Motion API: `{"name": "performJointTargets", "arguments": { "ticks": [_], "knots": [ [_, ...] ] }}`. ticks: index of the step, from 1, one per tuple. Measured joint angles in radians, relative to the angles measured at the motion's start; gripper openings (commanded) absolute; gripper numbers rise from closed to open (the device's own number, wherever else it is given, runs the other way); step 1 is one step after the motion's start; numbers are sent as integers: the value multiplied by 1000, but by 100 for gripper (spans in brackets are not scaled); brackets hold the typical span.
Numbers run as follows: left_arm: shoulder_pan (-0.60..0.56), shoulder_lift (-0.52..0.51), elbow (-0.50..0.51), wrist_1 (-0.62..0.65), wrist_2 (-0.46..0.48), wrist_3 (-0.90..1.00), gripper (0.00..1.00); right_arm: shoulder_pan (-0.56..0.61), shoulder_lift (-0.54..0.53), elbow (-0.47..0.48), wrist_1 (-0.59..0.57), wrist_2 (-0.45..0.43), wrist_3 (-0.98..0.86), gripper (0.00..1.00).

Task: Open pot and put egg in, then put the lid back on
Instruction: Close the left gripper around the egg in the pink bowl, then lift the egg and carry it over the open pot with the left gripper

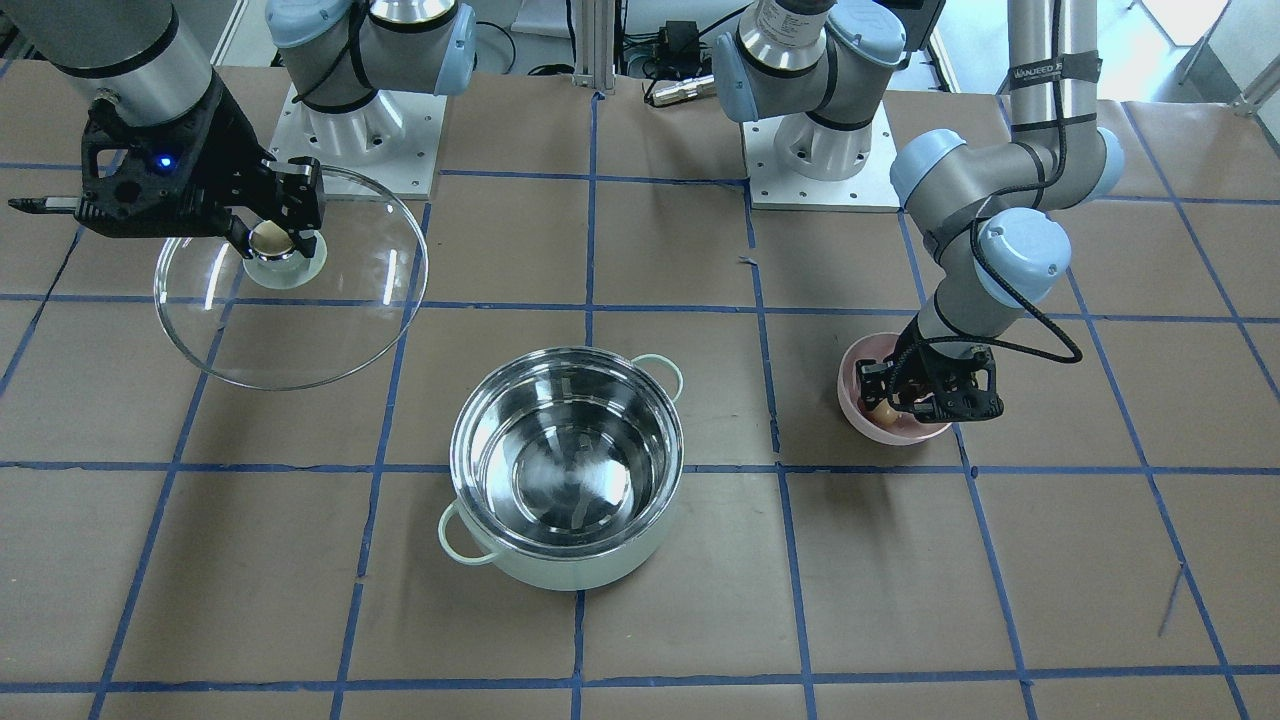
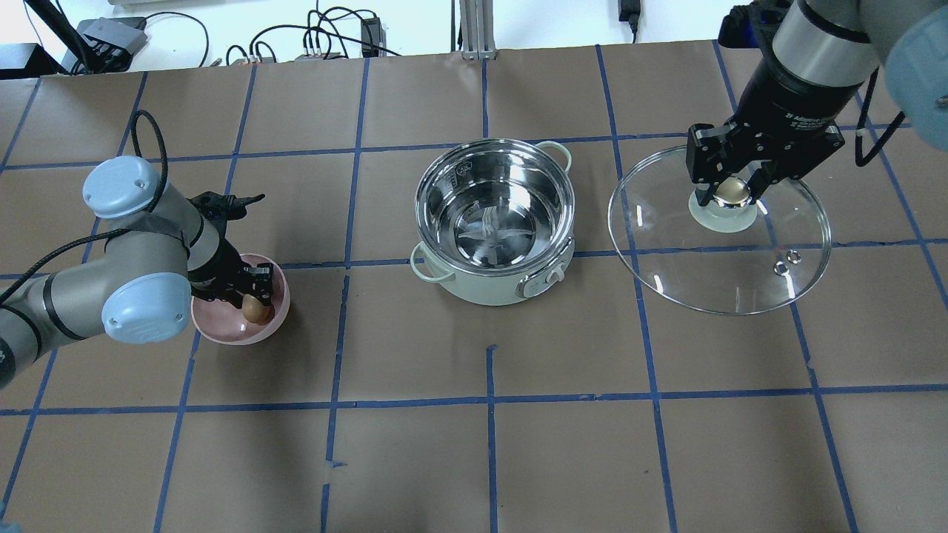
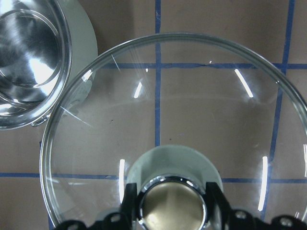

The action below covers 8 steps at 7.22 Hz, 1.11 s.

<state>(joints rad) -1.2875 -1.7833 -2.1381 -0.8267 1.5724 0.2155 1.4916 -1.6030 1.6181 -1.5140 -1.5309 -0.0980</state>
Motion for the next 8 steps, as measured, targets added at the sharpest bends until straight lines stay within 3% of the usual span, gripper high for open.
{"name": "performJointTargets", "arguments": {
  "ticks": [5,6,8],
  "knots": [
    [-3,6,12,-9,4,-1,18,0,0,2,0,0,1,26],
    [-14,22,29,-44,8,-7,18,0,0,2,0,0,1,26],
    [-62,86,138,-256,19,-26,18,0,0,2,0,0,0,26]
  ]
}}
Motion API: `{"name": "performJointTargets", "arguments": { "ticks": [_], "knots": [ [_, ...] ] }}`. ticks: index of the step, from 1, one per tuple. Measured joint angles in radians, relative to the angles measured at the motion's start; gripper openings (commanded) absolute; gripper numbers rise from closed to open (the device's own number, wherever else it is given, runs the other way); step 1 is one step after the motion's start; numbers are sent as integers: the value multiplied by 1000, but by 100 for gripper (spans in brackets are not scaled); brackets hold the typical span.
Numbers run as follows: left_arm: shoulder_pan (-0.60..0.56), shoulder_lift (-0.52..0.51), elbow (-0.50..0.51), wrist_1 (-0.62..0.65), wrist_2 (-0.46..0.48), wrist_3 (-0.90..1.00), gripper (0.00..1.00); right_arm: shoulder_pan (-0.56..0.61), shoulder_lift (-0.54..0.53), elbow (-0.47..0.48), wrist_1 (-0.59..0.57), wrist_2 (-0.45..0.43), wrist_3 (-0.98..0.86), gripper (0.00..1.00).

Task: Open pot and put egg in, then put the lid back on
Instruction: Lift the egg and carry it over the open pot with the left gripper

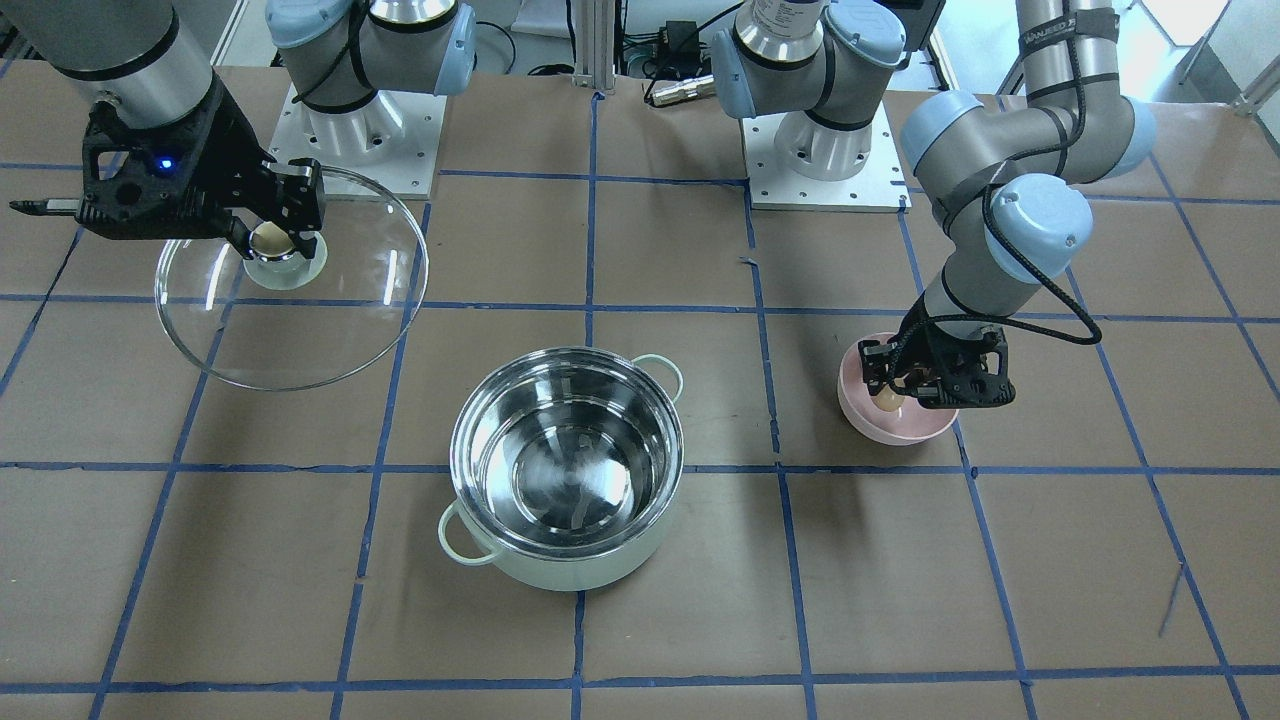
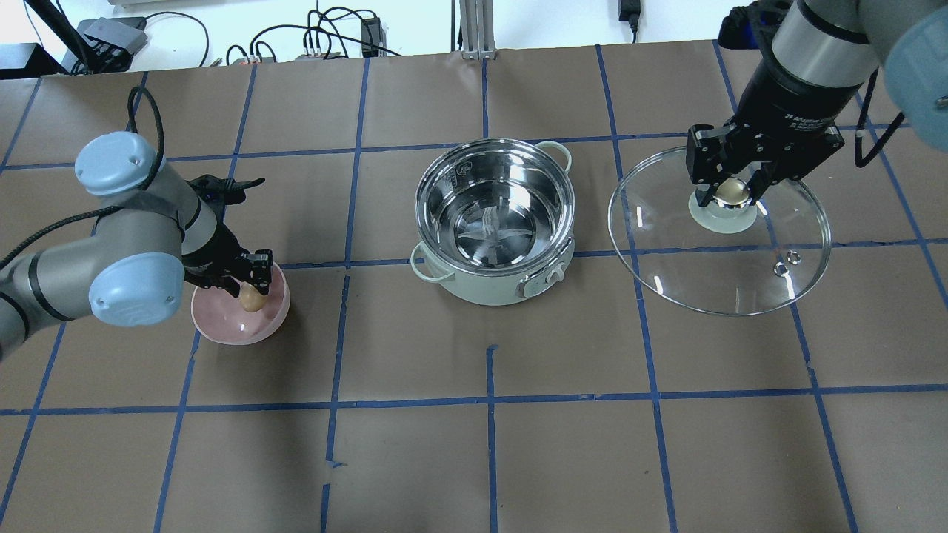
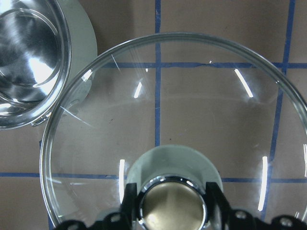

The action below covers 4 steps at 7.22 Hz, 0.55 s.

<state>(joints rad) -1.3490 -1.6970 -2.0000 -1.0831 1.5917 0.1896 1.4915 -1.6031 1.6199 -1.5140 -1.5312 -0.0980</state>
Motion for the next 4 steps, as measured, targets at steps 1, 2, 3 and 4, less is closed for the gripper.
{"name": "performJointTargets", "arguments": {
  "ticks": [1,2,3,4],
  "knots": [
    [-30,20,79,-120,1,-25,18,0,0,0,0,-1,-1,26],
    [-73,24,151,-196,-1,-81,18,0,0,0,0,-1,-1,26],
    [-143,17,211,-227,-3,-170,18,0,0,0,0,-1,-1,26],
    [-226,-3,271,-234,-4,-273,18,1,0,0,0,-1,0,26]
  ]
}}
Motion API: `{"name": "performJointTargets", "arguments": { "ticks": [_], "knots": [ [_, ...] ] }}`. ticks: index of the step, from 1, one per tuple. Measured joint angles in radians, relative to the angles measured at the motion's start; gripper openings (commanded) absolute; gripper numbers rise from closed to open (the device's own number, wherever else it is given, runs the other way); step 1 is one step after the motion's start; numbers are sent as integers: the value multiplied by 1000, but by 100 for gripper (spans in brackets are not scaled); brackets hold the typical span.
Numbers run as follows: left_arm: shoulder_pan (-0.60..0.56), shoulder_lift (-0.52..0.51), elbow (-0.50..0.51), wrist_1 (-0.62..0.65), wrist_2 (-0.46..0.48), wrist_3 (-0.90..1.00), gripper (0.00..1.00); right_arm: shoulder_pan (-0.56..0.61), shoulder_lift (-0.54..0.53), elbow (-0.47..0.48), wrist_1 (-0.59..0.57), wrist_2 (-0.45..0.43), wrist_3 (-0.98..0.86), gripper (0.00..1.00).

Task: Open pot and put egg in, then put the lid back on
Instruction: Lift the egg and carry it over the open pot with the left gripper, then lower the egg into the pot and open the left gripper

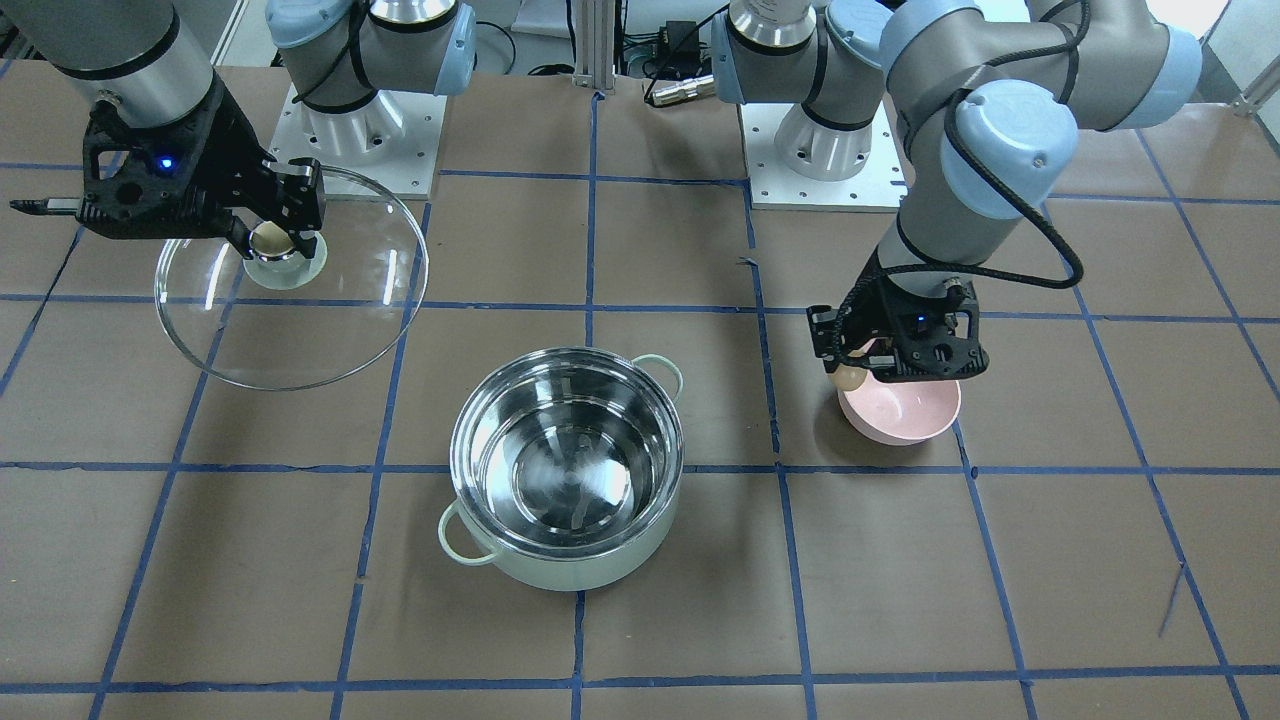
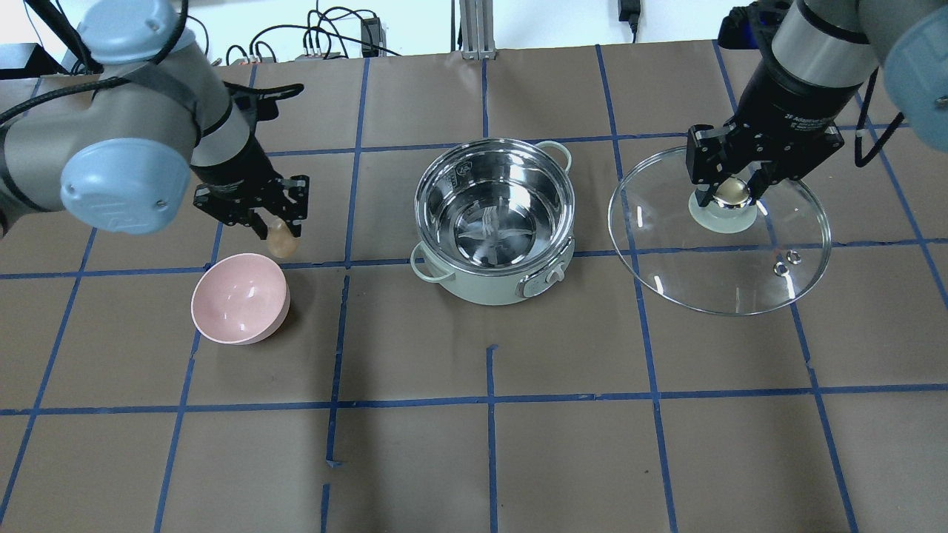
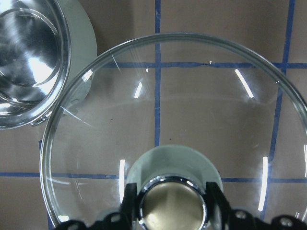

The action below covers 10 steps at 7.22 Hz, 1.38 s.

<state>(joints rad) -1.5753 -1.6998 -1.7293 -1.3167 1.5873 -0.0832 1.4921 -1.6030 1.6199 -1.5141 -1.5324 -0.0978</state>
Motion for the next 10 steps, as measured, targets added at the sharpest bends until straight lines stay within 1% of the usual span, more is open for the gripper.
{"name": "performJointTargets", "arguments": {
  "ticks": [2,3,4,5,7,9,10],
  "knots": [
    [-183,-101,155,4,-6,-220,18,0,0,0,0,0,0,26],
    [-266,-171,228,30,-6,-308,18,0,0,0,0,0,-1,26],
    [-324,-235,275,76,-7,-361,18,-1,0,0,0,-1,-3,26],
    [-355,-288,294,119,-9,-383,18,-1,0,0,0,-2,-4,26],
    [-378,-379,301,199,-11,-389,18,-1,0,1,0,-3,-5,26],
    [-384,-440,296,241,-12,-385,18,-1,0,2,0,-3,-1,26],
    [-384,-454,288,249,-12,-382,21,-1,0,2,0,-3,1,26]
  ]
}}
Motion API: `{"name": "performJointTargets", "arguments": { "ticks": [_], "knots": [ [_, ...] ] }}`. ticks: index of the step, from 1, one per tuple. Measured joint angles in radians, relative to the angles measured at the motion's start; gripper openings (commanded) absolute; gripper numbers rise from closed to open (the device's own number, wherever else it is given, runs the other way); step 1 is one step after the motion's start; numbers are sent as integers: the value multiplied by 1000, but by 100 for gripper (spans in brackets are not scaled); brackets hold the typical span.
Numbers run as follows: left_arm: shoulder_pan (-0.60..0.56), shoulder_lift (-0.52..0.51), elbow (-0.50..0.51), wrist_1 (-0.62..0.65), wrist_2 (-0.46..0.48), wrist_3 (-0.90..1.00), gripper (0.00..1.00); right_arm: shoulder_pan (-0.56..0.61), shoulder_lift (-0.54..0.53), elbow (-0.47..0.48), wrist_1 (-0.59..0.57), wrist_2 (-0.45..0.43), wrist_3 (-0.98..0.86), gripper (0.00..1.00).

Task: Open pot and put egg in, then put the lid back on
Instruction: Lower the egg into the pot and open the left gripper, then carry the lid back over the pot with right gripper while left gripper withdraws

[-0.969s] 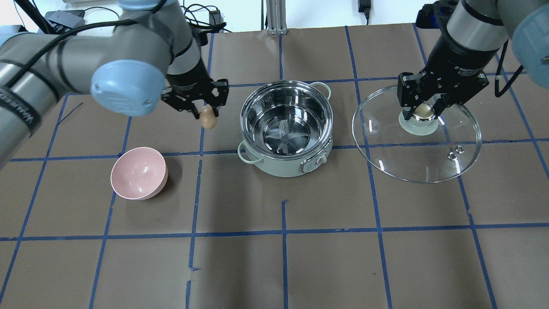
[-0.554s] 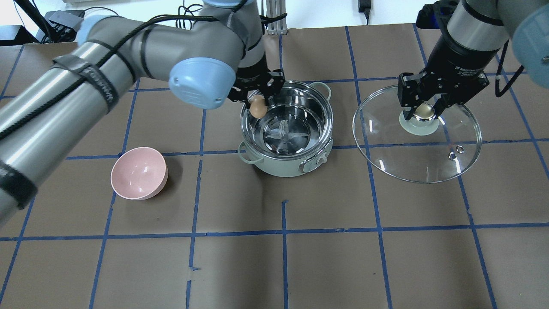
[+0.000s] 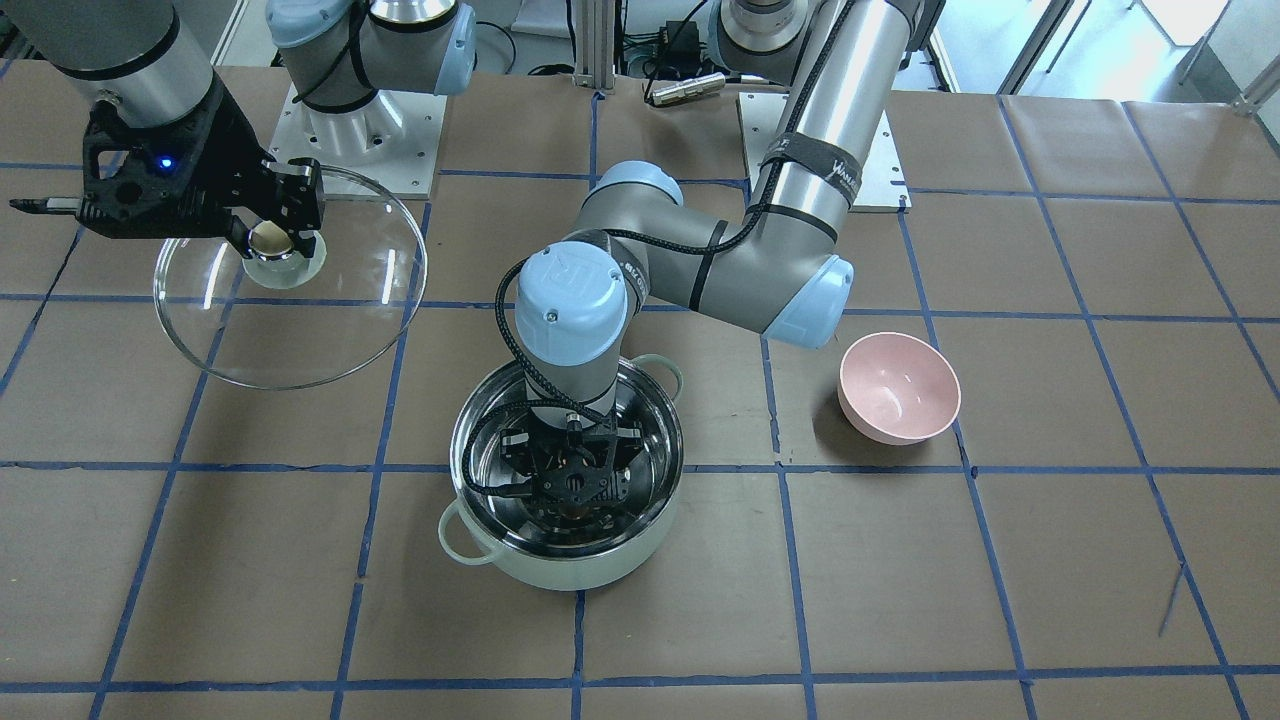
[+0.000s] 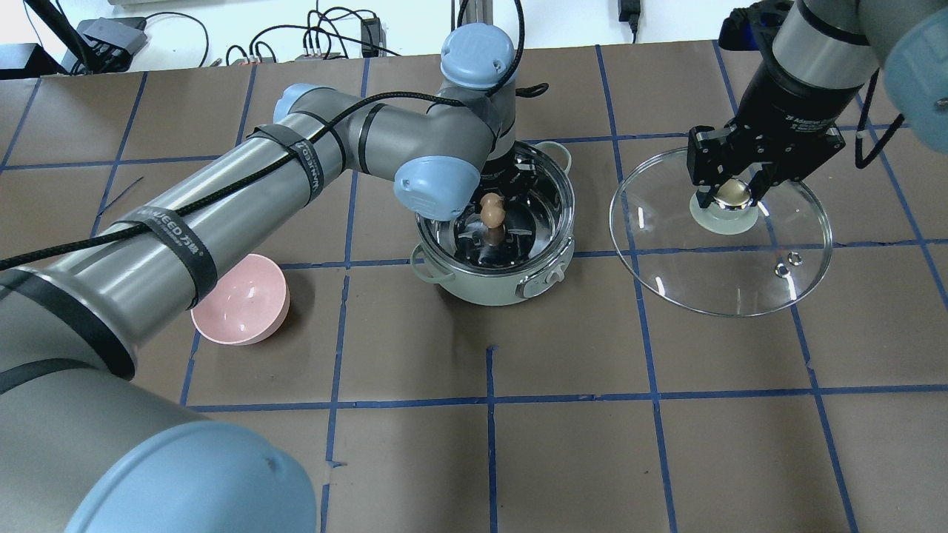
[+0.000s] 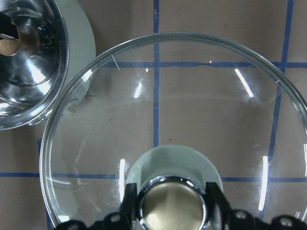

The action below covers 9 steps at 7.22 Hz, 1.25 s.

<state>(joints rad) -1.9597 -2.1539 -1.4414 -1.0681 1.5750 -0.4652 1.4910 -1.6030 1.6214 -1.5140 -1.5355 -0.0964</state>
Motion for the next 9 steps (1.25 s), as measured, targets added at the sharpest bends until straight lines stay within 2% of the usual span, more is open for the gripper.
{"name": "performJointTargets", "arguments": {
  "ticks": [1,2,3,5,7,9],
  "knots": [
    [0,-4,-8,3,-1,3,42,0,0,1,0,0,1,26],
    [-1,-3,-13,4,-1,6,69,0,0,1,0,0,2,27],
    [-1,-2,-15,3,-1,10,85,1,0,2,0,0,2,27],
    [-1,8,-16,0,0,18,100,5,-1,1,-4,1,6,27],
    [-2,66,-16,-24,2,35,100,23,-1,-6,-16,9,76,27],
    [7,193,-17,-150,-2,71,100,97,20,-11,-78,12,181,27]
  ]
}}
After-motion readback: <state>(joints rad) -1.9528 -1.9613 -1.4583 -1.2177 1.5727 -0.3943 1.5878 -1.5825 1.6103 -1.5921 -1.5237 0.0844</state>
